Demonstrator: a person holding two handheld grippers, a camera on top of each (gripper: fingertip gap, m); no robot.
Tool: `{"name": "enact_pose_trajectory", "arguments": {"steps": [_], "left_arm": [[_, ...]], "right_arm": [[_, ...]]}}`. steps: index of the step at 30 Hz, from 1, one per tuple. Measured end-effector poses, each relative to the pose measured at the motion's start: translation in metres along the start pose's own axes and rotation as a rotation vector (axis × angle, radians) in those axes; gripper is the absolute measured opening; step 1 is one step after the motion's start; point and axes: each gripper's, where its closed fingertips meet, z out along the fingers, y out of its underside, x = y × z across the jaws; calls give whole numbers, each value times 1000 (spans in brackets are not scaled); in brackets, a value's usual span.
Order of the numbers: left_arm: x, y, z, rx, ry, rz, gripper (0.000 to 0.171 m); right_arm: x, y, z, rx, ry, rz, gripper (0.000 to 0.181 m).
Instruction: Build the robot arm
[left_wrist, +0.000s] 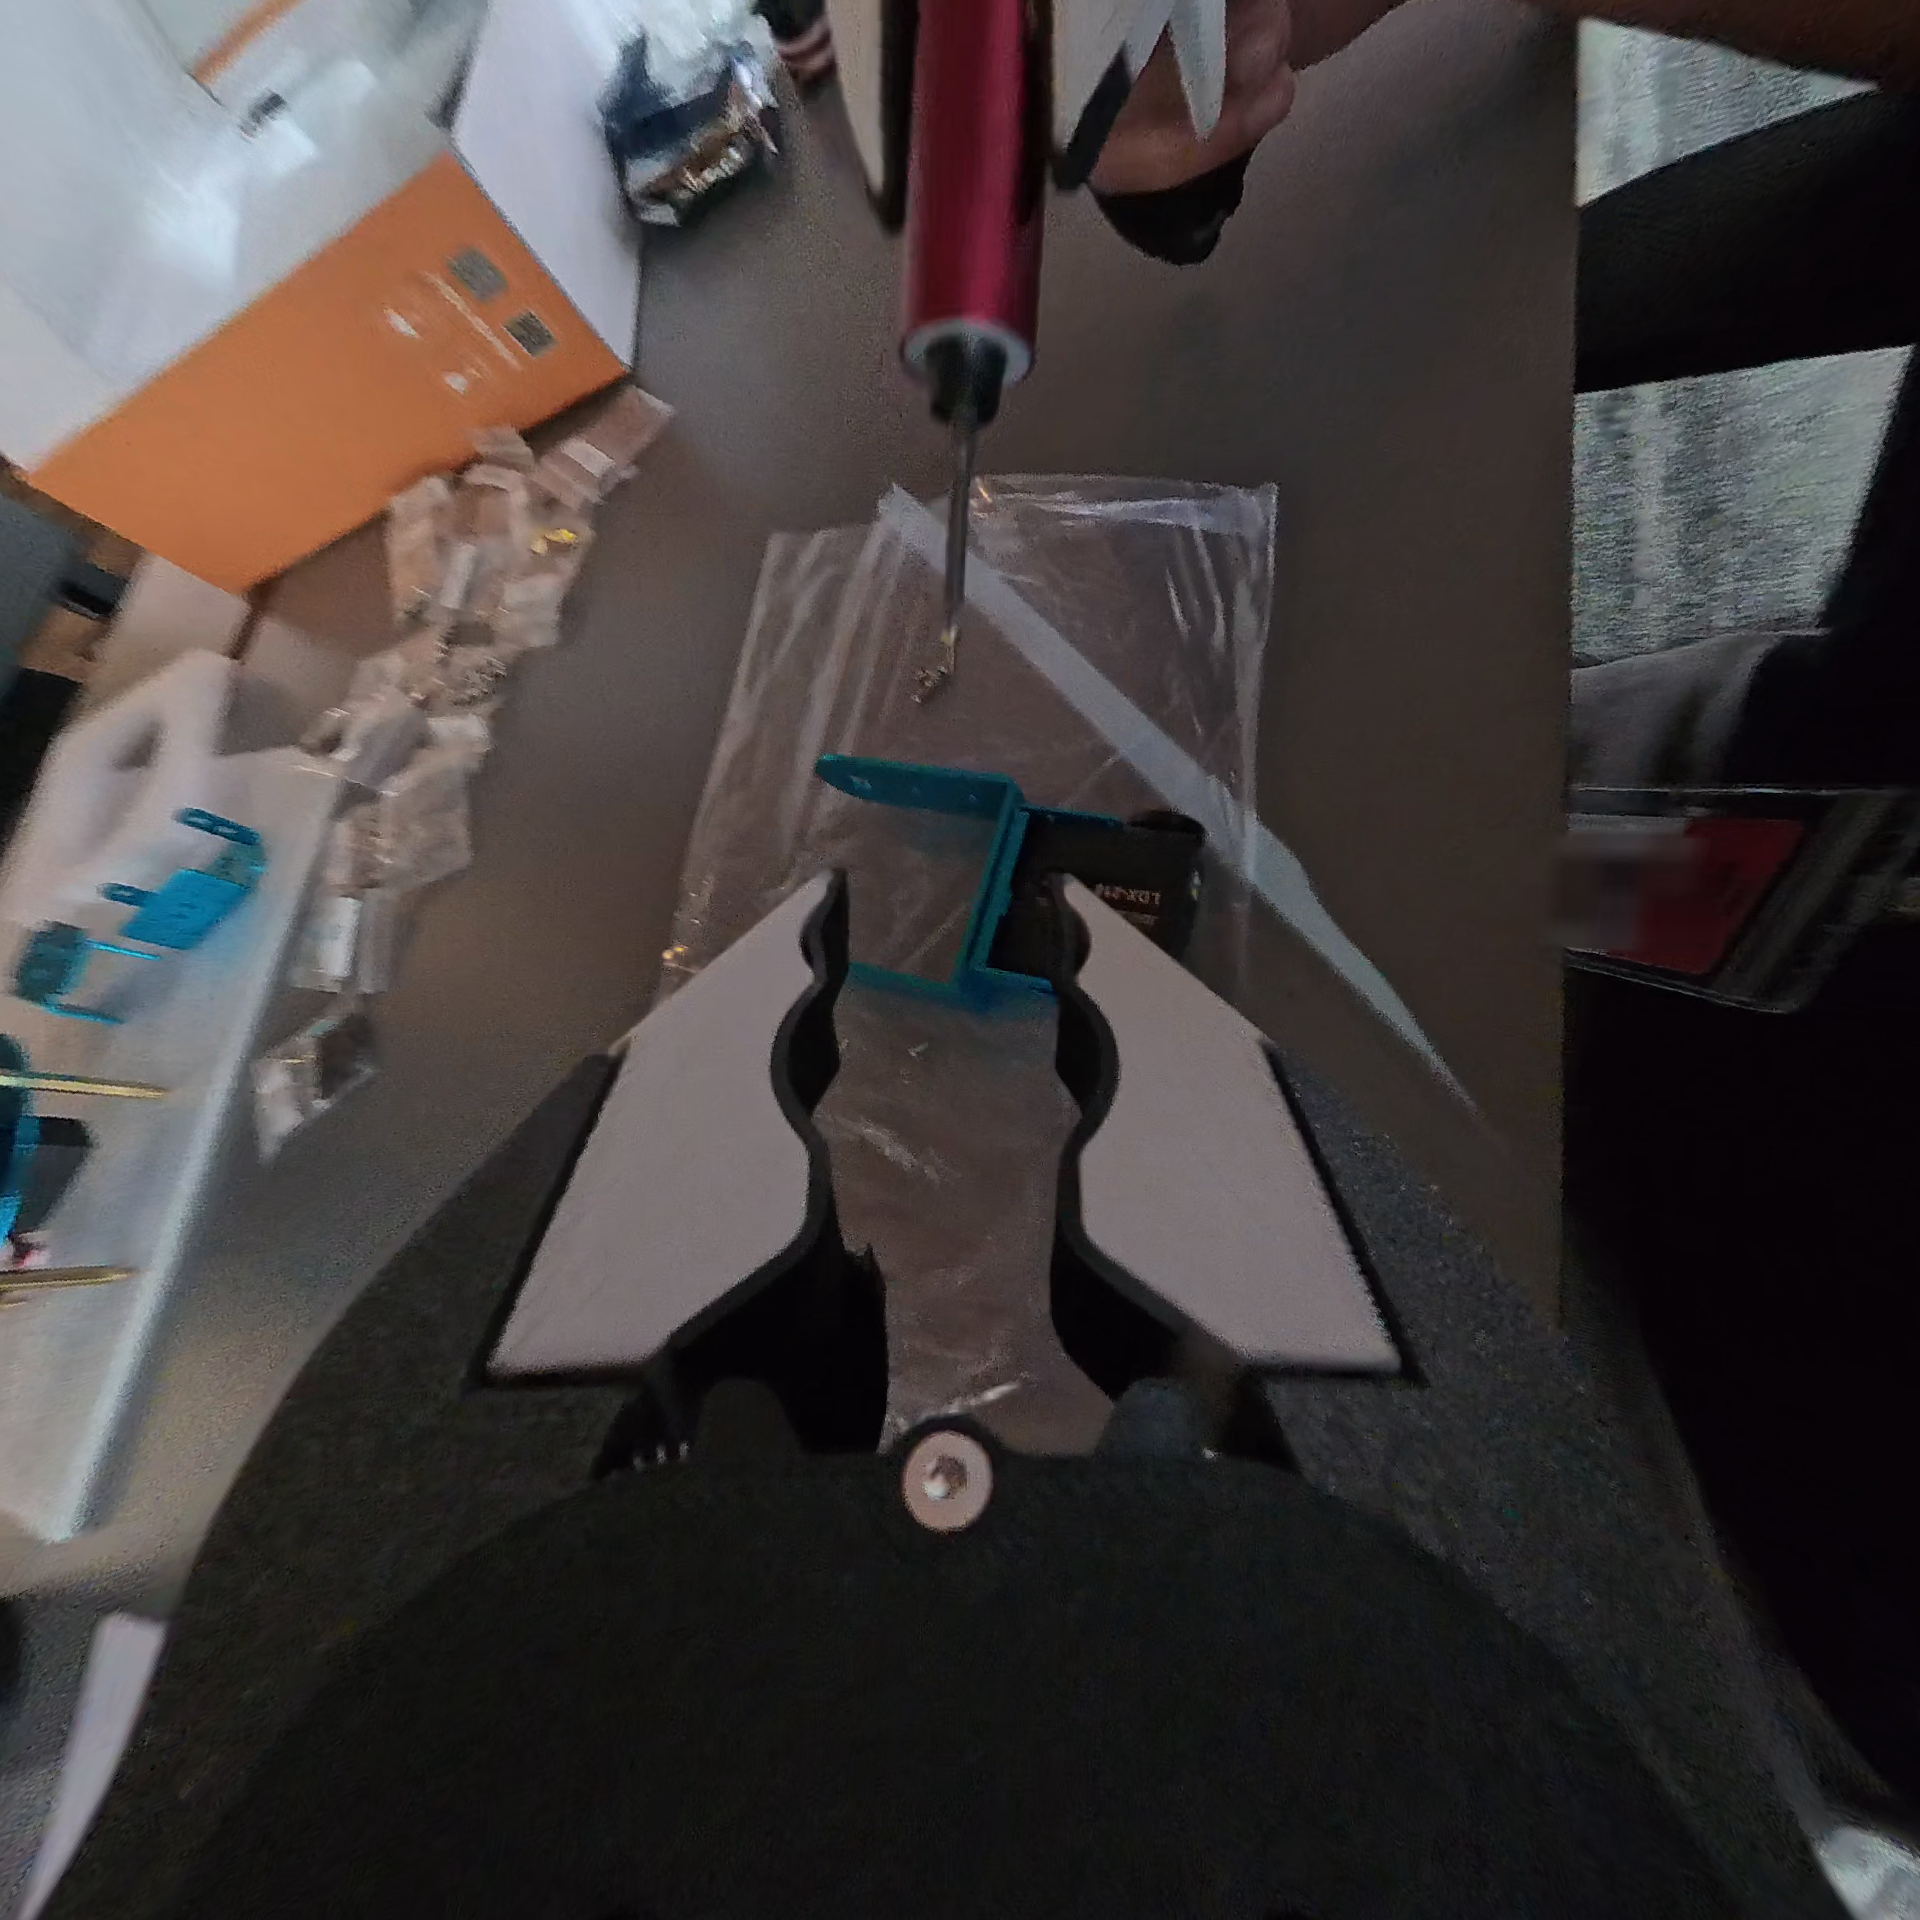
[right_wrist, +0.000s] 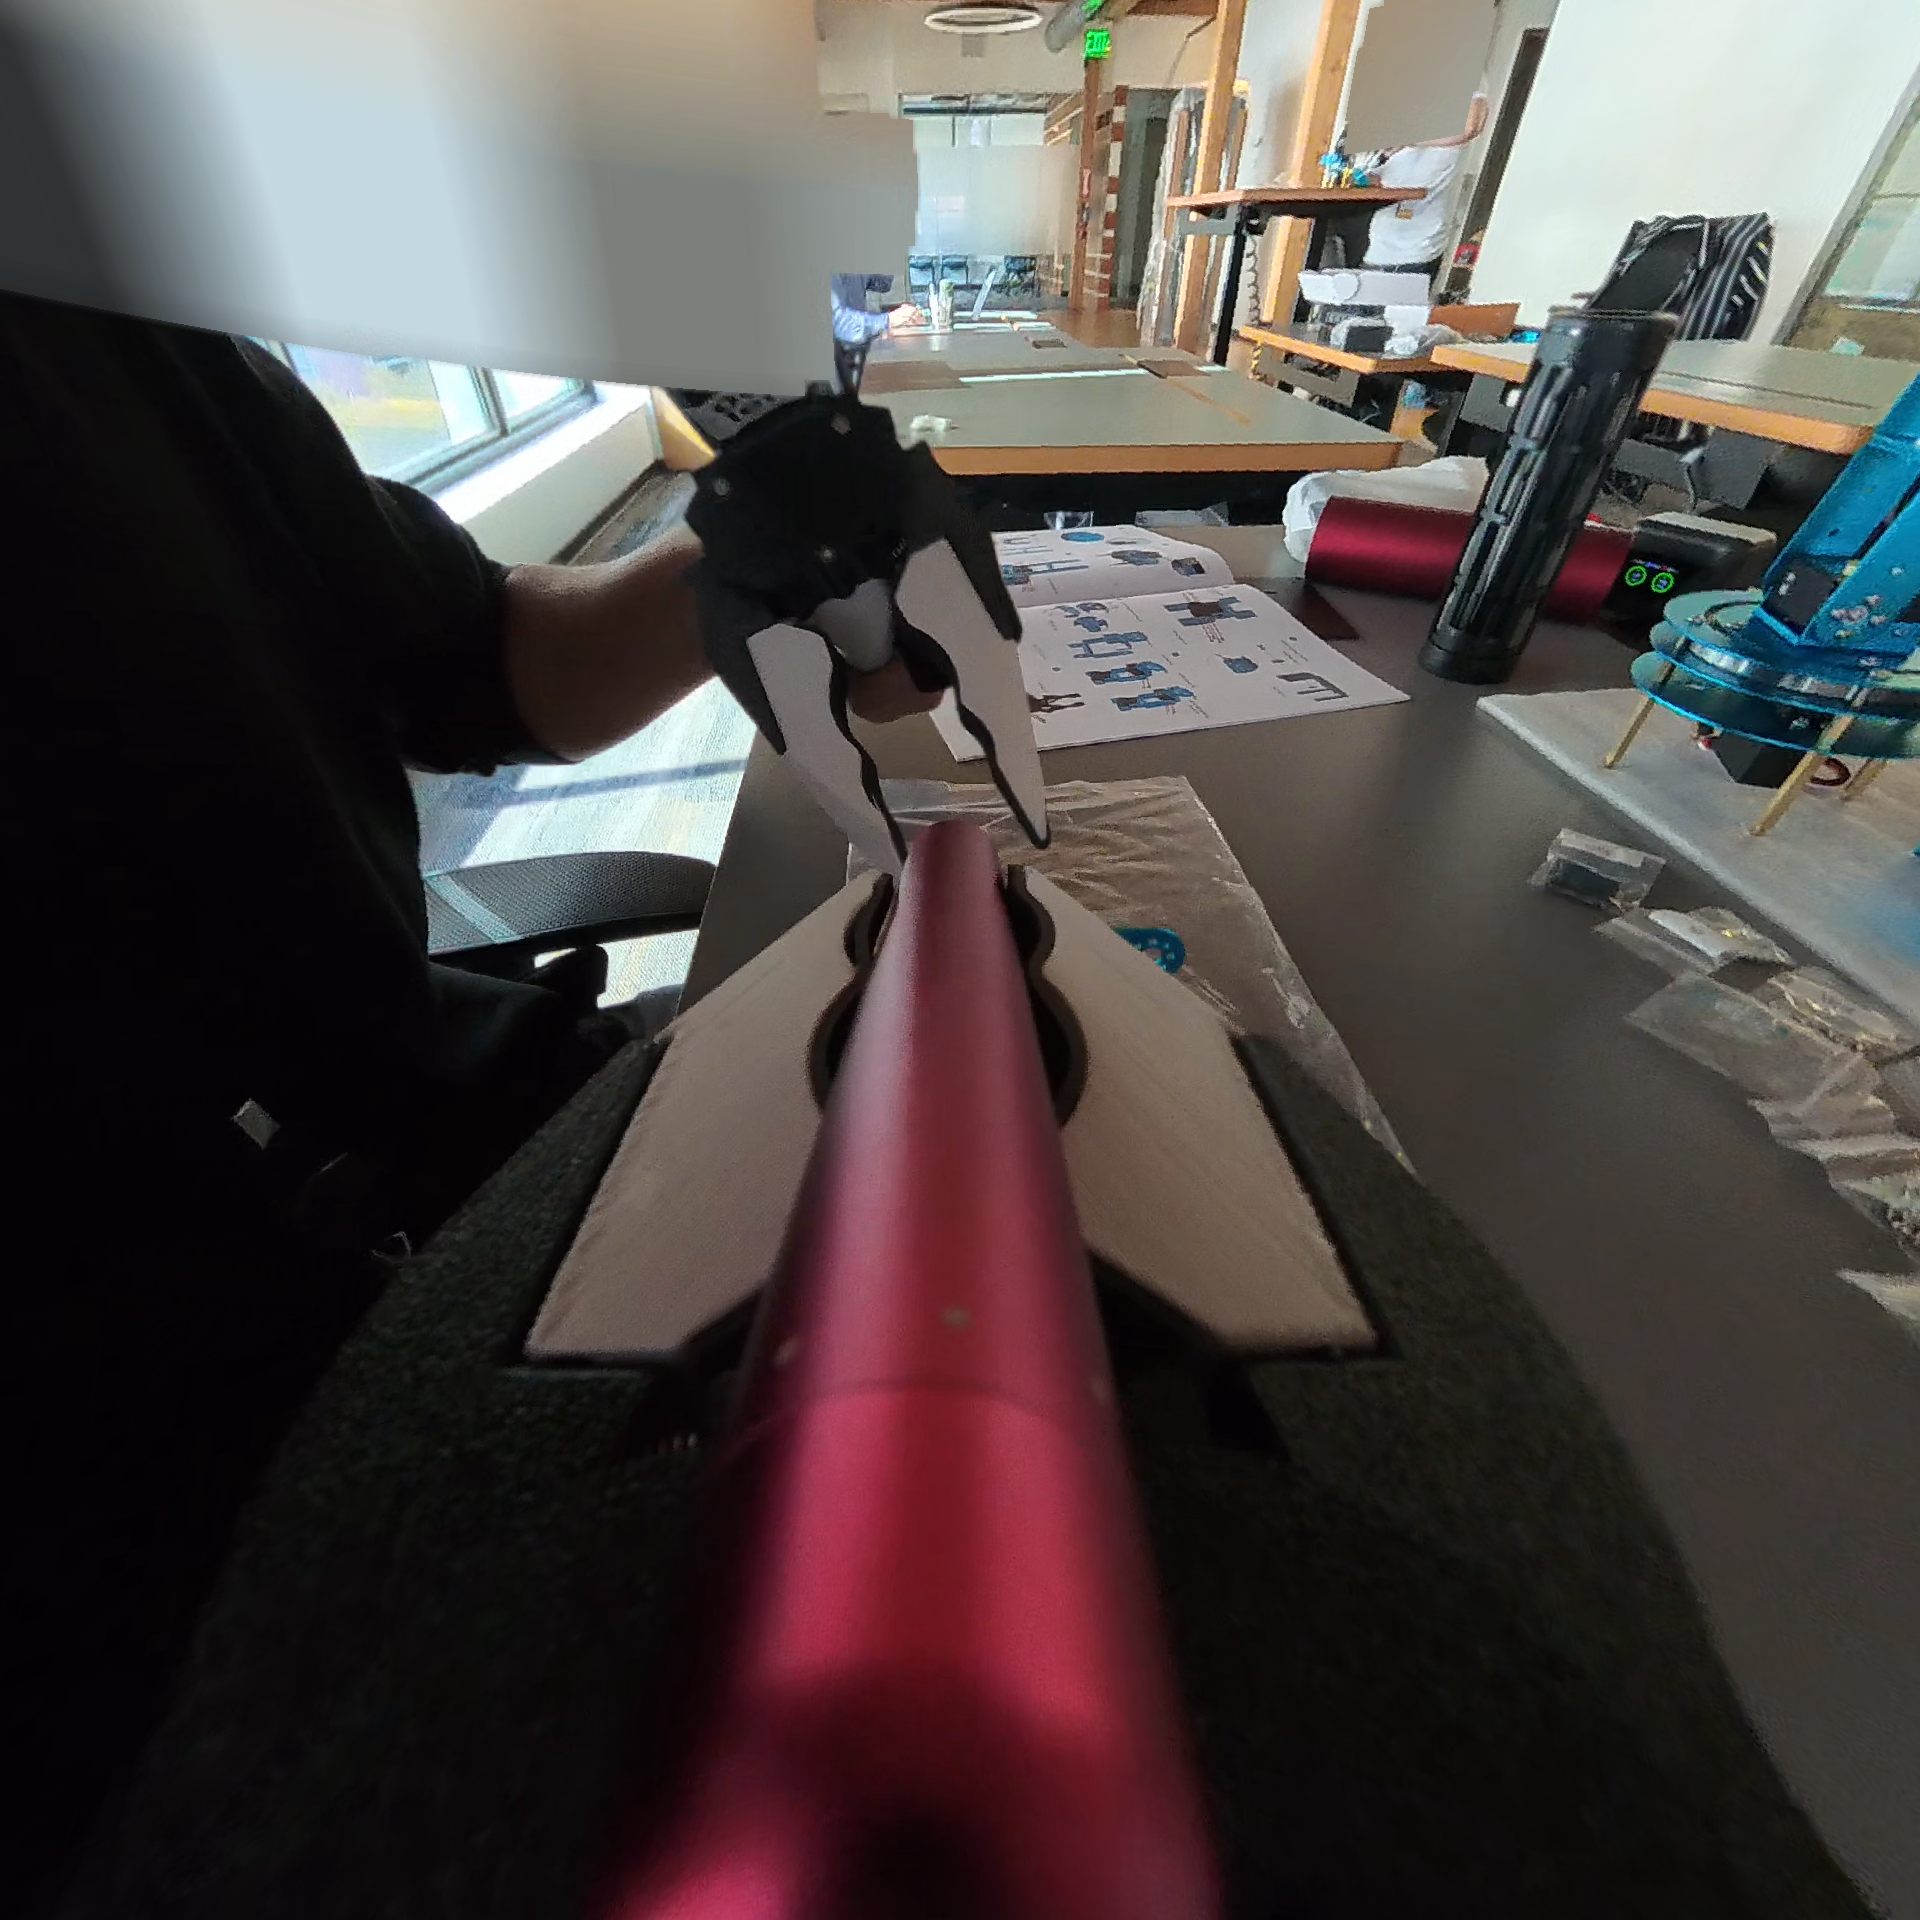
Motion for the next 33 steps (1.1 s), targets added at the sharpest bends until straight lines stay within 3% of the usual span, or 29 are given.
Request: {"name": "enact_pose_trajectory", "arguments": {"steps": [8,13,20,26,29,33], "left_arm": [[18,11,23,-22,242,-86,72],[28,25,34,-111,328,-47,71],[36,26,39,-142,380,9,55],[17,20,38,-131,211,97,50],[-1,-1,30,15,75,39,50],[-28,-35,2,300,-139,-52,50]], "right_arm": [[8,4,-17,57,19,96,23],[10,12,-19,41,18,152,23],[14,15,-17,37,31,190,22],[25,7,-29,103,73,241,23],[36,5,-37,152,101,318,21],[41,-5,-44,224,105,348,24]]}}
